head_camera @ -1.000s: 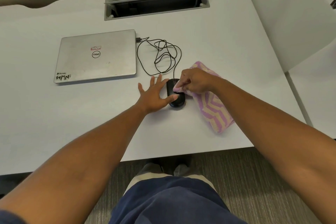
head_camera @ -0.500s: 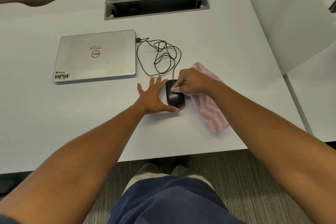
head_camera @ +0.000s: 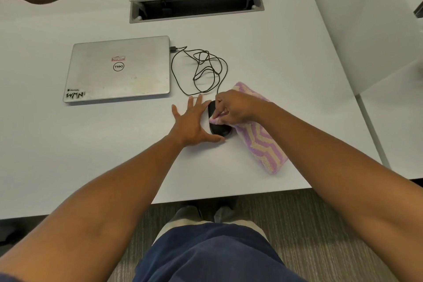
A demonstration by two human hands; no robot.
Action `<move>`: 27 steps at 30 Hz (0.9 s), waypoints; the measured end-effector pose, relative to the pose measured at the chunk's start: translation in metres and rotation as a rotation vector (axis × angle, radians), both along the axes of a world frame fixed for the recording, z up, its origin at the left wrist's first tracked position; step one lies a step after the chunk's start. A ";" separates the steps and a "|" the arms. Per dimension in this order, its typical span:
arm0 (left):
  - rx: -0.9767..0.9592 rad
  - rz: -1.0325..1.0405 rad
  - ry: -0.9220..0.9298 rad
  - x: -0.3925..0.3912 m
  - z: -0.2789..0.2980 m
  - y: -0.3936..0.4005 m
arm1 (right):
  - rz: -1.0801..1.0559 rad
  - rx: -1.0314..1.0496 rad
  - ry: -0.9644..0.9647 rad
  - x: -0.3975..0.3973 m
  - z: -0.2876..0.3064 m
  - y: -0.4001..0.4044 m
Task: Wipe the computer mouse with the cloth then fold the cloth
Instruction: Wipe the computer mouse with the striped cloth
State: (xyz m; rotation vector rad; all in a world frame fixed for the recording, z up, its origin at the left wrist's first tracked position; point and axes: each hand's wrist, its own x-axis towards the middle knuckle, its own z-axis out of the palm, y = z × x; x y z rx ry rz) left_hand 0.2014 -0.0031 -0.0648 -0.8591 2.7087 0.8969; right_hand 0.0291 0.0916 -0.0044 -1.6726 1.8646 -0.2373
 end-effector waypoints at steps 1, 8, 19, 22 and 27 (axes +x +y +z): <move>0.003 0.002 -0.006 0.000 0.001 0.000 | -0.032 -0.017 0.007 -0.002 0.000 -0.002; 0.054 0.014 -0.002 0.000 0.004 -0.001 | -0.215 -0.105 0.027 -0.001 -0.016 -0.005; 0.088 0.032 0.043 -0.001 0.000 -0.001 | -0.094 -0.164 0.106 0.008 -0.016 -0.010; 0.057 0.038 0.023 0.000 -0.001 -0.001 | -0.280 -0.112 0.096 0.000 -0.020 -0.018; 0.047 0.037 0.000 0.000 -0.001 -0.001 | -0.312 -0.036 0.149 0.000 -0.021 -0.028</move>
